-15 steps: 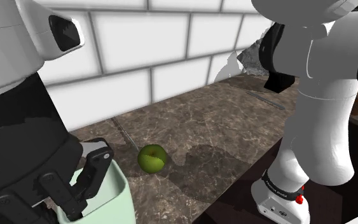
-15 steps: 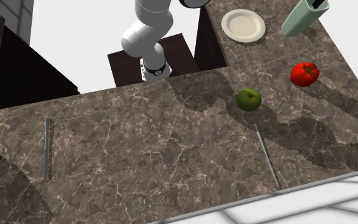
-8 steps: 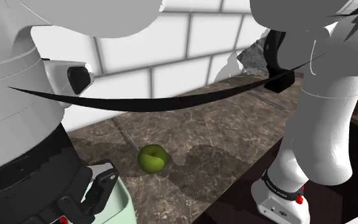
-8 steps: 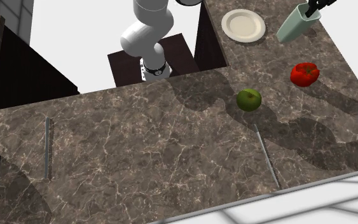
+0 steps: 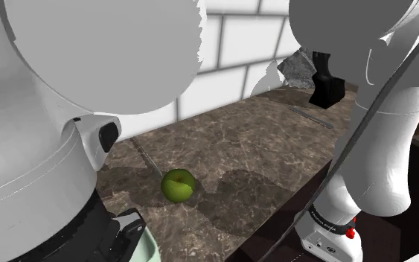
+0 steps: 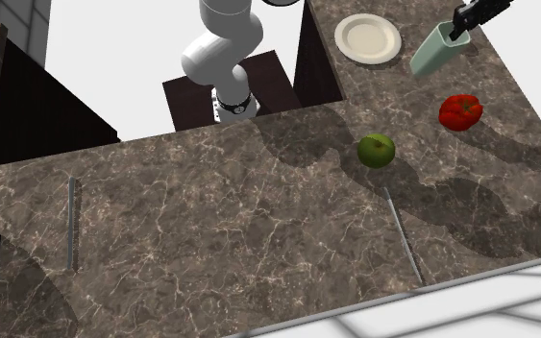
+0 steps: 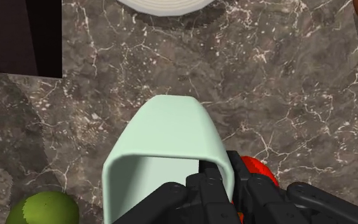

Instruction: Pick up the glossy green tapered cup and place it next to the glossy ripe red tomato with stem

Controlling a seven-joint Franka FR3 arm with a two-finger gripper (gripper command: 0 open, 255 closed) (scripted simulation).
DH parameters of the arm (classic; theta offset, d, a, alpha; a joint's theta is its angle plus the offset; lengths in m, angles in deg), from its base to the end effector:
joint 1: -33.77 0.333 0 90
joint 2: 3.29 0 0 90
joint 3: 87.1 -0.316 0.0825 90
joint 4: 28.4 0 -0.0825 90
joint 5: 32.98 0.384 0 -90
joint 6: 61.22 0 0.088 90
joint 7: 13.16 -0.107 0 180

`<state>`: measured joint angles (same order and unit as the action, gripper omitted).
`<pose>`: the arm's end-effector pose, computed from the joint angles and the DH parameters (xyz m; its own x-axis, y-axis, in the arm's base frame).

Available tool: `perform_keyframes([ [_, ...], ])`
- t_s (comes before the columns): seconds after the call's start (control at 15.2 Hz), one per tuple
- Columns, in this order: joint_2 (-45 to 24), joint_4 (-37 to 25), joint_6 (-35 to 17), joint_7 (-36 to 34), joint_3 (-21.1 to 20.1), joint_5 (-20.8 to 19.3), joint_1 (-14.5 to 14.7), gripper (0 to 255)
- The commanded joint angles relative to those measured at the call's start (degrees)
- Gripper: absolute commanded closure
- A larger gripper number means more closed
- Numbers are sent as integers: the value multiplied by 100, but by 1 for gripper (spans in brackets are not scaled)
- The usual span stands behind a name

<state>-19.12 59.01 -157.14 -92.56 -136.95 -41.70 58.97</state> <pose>0.2272 0.5738 0.5423 0.9952 -0.0740 -0.0636 -0.0730 -0.9972 0.0181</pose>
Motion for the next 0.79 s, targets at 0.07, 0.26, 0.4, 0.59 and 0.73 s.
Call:
perform_keyframes([
  [0.07, 10, 249, -242, 2, 7, 2, -32, 255],
  [0.26, 8, 480, -472, 2, 17, -5, -57, 255],
  [0.4, -2, 625, -622, -2, 26, -16, -69, 255],
  [0.59, -30, 829, -844, -14, 42, -44, -78, 255],
  [0.73, -57, 957, -988, -27, 54, -69, -80, 255],
])
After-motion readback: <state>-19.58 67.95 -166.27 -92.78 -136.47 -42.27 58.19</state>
